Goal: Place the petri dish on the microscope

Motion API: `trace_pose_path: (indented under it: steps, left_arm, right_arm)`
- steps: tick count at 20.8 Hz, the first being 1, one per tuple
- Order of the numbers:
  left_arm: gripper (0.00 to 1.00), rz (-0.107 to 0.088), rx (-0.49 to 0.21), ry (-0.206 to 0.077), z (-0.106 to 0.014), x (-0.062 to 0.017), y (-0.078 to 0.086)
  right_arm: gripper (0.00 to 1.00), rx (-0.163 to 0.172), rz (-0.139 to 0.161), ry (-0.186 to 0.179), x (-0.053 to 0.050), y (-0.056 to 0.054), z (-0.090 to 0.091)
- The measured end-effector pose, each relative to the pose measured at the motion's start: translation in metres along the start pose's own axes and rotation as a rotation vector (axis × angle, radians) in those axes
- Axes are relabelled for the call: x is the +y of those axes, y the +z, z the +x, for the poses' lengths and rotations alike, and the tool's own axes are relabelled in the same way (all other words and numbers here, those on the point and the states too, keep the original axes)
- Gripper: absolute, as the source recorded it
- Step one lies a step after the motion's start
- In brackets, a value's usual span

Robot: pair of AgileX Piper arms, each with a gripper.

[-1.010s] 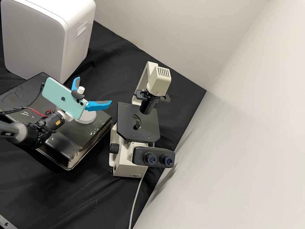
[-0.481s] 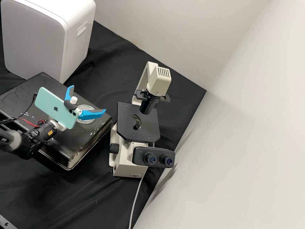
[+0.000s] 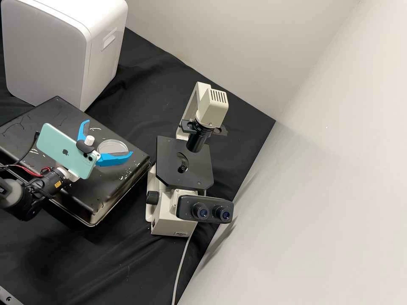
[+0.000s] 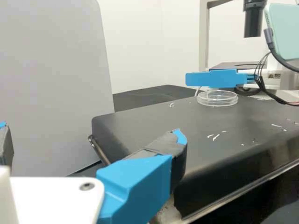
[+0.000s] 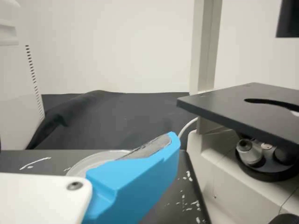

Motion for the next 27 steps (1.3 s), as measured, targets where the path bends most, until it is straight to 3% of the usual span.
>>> trace_pose_path:
  steps: [5,11,14,17,27]
  left_arm:
    - [1.00,-0.005,0.000,0.000,0.000,0.0000,0.000]
    - [1.00,-0.005,0.000,0.000,0.000,0.0000,0.000]
    - [1.00,-0.005,0.000,0.000,0.000,0.0000,0.000]
    - [1.00,-0.004,-0.002,0.000,0.000,-0.0001,0.000]
    - [1.00,-0.004,-0.002,-0.002,0.000,-0.0003,0.000]
  right_arm:
    - [1.00,-0.015,0.004,-0.010,-0.003,0.002,-0.003]
    - [1.00,-0.066,0.009,-0.028,-0.010,0.013,-0.001]
    - [1.00,-0.074,0.009,-0.035,-0.012,0.015,0.000]
    - [1.00,-0.080,0.009,-0.029,-0.011,0.016,0.000]
    - [1.00,-0.137,0.005,-0.005,-0.013,0.038,0.013]
